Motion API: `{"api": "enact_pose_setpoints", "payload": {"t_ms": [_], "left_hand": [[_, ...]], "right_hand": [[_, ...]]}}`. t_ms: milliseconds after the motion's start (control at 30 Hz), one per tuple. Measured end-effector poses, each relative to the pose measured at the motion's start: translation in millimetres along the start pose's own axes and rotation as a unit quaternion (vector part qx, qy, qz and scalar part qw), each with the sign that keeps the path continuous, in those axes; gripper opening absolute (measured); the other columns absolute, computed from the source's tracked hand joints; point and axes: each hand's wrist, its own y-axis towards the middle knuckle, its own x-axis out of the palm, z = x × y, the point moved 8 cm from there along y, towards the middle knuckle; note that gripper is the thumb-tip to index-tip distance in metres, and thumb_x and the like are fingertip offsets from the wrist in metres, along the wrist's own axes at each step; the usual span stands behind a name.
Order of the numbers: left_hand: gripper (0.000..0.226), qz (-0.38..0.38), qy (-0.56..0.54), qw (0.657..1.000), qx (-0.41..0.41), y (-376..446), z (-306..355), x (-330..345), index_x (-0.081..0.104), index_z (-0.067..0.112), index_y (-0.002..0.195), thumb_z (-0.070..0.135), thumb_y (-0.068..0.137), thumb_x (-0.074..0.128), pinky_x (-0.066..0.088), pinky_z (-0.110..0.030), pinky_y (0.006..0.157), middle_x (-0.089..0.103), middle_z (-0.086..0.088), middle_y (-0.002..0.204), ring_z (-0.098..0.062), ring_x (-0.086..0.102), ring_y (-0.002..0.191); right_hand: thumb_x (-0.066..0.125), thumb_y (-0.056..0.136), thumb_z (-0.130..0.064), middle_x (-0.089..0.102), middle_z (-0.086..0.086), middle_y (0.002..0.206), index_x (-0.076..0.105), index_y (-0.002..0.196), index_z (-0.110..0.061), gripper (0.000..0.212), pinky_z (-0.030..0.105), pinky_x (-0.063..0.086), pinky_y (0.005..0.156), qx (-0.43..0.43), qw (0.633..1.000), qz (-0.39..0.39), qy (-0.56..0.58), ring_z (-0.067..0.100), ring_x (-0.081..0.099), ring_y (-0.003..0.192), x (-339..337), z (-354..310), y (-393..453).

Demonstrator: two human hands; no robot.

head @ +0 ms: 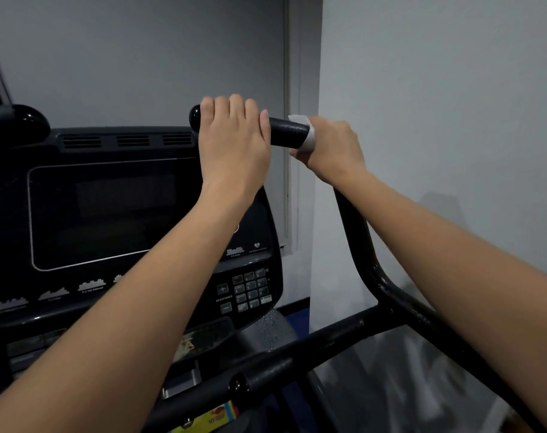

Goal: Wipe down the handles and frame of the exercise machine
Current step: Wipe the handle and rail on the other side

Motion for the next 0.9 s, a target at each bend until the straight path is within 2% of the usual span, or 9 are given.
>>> {"api": "enact_pose_setpoints", "payload": {"t_ms": [100, 200, 333, 433, 533, 633, 767, 833, 900], "left_hand": [[0.05, -0.006, -0.002, 1.0, 0.01, -2.0, -0.5, 1.4, 0.057, 0.004, 0.101, 0.032, 0.109, 0.016, 0.034, -0.049, 0.107, 0.059, -0.017, 0.098, -0.038, 0.052, 0.096], [0.051, -0.021, 0.0, 1.0, 0.009, -3.0, -1.1, 0.3, 0.058, 0.003, 0.104, 0.032, 0.109, 0.016, 0.033, -0.049, 0.111, 0.06, -0.017, 0.102, -0.039, 0.052, 0.101], [0.05, -0.038, -0.032, 0.999, -0.012, -9.1, 0.7, 0.3, 0.056, 0.001, 0.12, 0.032, 0.108, 0.02, 0.022, -0.049, 0.121, 0.059, -0.02, 0.122, -0.04, 0.048, 0.124], [0.051, -0.039, -0.098, 0.994, -0.029, -29.6, 8.0, -4.5, 0.038, 0.0, 0.148, 0.03, 0.107, 0.028, 0.011, -0.046, 0.126, 0.039, -0.02, 0.154, -0.036, 0.024, 0.15], [0.055, -0.055, -0.139, 0.988, -0.023, -61.8, 25.4, -13.9, 0.028, 0.002, 0.155, 0.025, 0.106, 0.034, 0.007, -0.044, 0.127, 0.024, -0.018, 0.164, -0.032, 0.015, 0.154], [0.041, -0.076, -0.162, 0.984, -0.004, -93.6, 40.5, -20.9, 0.053, 0.003, 0.136, 0.02, 0.1, 0.047, 0.027, -0.044, 0.12, 0.046, -0.018, 0.146, -0.034, 0.044, 0.136], [0.024, -0.147, -0.207, 0.967, -0.008, -132.7, 46.5, -21.5, 0.066, 0.008, 0.11, 0.021, 0.098, 0.05, 0.045, -0.04, 0.087, 0.061, -0.009, 0.11, -0.027, 0.062, 0.092], [0.023, -0.202, -0.231, 0.952, -0.023, -155.6, 46.3, -19.8, 0.067, 0.013, 0.106, 0.025, 0.098, 0.05, 0.046, -0.039, 0.078, 0.063, -0.006, 0.101, -0.027, 0.063, 0.085], [0.02, -0.257, -0.261, 0.928, -0.061, -182.1, 42.2, -16.4, 0.066, 0.018, 0.102, 0.029, 0.096, 0.051, 0.05, -0.037, 0.073, 0.066, 0.0, 0.093, -0.025, 0.064, 0.082]], "right_hand": [[0.072, 0.08, -0.051, 0.063, -0.002, 0.084, 0.063, 0.099, -0.02, 0.037, 0.03, 0.043, 0.067, 0.091, 0.995, 0.01, 0.04, 0.021, 0.057, 0.076, 7.3, 34.9, -18.1], [0.065, 0.074, -0.058, 0.07, 0.001, 0.078, 0.063, 0.089, -0.018, 0.043, 0.034, 0.056, 0.07, 0.179, 0.978, 0.01, 0.105, 0.024, 0.069, 0.072, 23.4, 65.8, -44.8], [0.059, 0.066, -0.063, 0.072, 0.002, 0.075, 0.065, 0.084, -0.018, 0.05, 0.04, 0.059, 0.075, 0.225, 0.963, -0.04, 0.145, 0.026, 0.072, 0.075, 37.0, 83.6, -78.0], [0.051, 0.058, -0.074, 0.072, 0.003, 0.074, 0.065, 0.084, -0.017, 0.064, 0.039, 0.059, 0.074, 0.235, 0.96, -0.071, 0.136, 0.024, 0.071, 0.073, 45.0, 97.7, -107.1], [0.05, 0.063, -0.078, 0.071, 0.006, 0.074, 0.064, 0.082, -0.014, 0.069, 0.038, 0.059, 0.07, 0.228, 0.962, -0.094, 0.115, 0.025, 0.07, 0.071, 50.9, 109.5, -131.7], [0.043, 0.071, -0.08, 0.068, 0.005, 0.067, 0.056, 0.068, -0.014, 0.067, 0.032, 0.051, 0.056, 0.216, 0.965, -0.138, 0.06, 0.025, 0.067, 0.064, 54.8, 118.8, -155.1], [0.048, 0.088, -0.07, 0.05, 0.003, 0.061, 0.035, 0.063, -0.02, 0.058, 0.028, 0.031, 0.046, 0.213, 0.954, -0.211, -0.015, 0.024, 0.05, 0.055, 57.0, 128.9, -182.1], [0.05, 0.096, -0.056, 0.059, 0.004, 0.076, 0.052, 0.077, -0.021, 0.04, 0.029, 0.036, 0.053, 0.213, 0.943, -0.254, -0.042, 0.023, 0.051, 0.063, 52.8, 128.4, -194.0], [0.046, 0.101, -0.044, 0.064, 0.009, 0.104, 0.059, 0.112, -0.015, 0.033, 0.034, 0.047, 0.07, 0.21, 0.942, -0.26, -0.041, 0.026, 0.054, 0.079, 43.6, 123.1, -207.9]]}}
